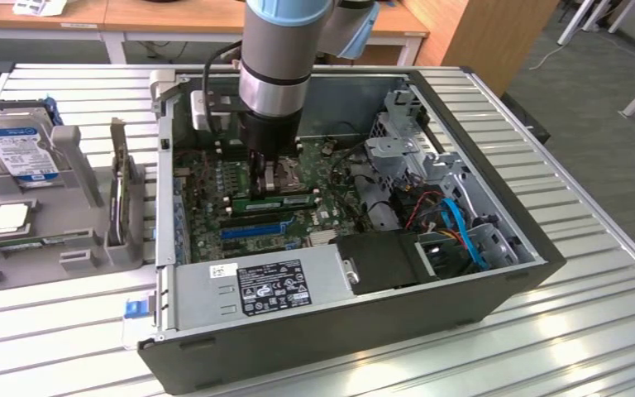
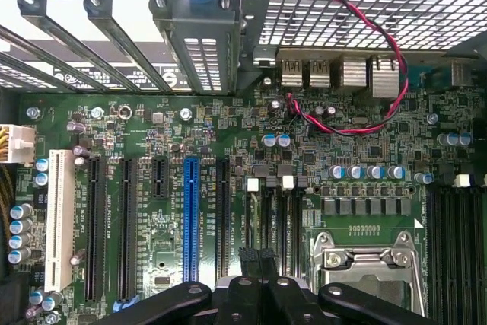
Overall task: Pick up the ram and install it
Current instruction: 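Press down the ram until it locks into place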
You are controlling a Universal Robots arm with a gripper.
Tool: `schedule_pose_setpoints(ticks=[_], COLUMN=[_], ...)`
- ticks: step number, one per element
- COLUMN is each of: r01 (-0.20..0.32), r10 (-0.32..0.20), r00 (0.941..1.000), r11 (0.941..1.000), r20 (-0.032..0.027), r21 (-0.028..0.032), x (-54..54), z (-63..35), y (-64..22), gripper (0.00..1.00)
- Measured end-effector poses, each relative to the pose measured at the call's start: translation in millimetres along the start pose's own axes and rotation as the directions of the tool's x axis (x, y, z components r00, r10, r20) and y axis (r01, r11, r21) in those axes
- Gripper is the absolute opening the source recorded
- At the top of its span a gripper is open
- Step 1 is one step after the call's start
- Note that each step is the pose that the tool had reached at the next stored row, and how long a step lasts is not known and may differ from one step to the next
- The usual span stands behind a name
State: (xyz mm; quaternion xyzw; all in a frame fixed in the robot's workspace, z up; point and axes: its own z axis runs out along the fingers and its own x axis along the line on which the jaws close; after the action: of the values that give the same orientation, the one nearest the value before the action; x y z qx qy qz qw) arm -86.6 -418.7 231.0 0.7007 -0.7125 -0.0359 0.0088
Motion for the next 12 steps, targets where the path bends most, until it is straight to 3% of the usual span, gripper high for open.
schedule_pose_setpoints(ticks=[12], r01=[0.0], r10=[0.0], r00=[1.0], r11=[1.0], r20=[-0.0001], r21=[-0.0001], x=[0.1], z=[3.3], y=[-0.2], gripper=[0.1])
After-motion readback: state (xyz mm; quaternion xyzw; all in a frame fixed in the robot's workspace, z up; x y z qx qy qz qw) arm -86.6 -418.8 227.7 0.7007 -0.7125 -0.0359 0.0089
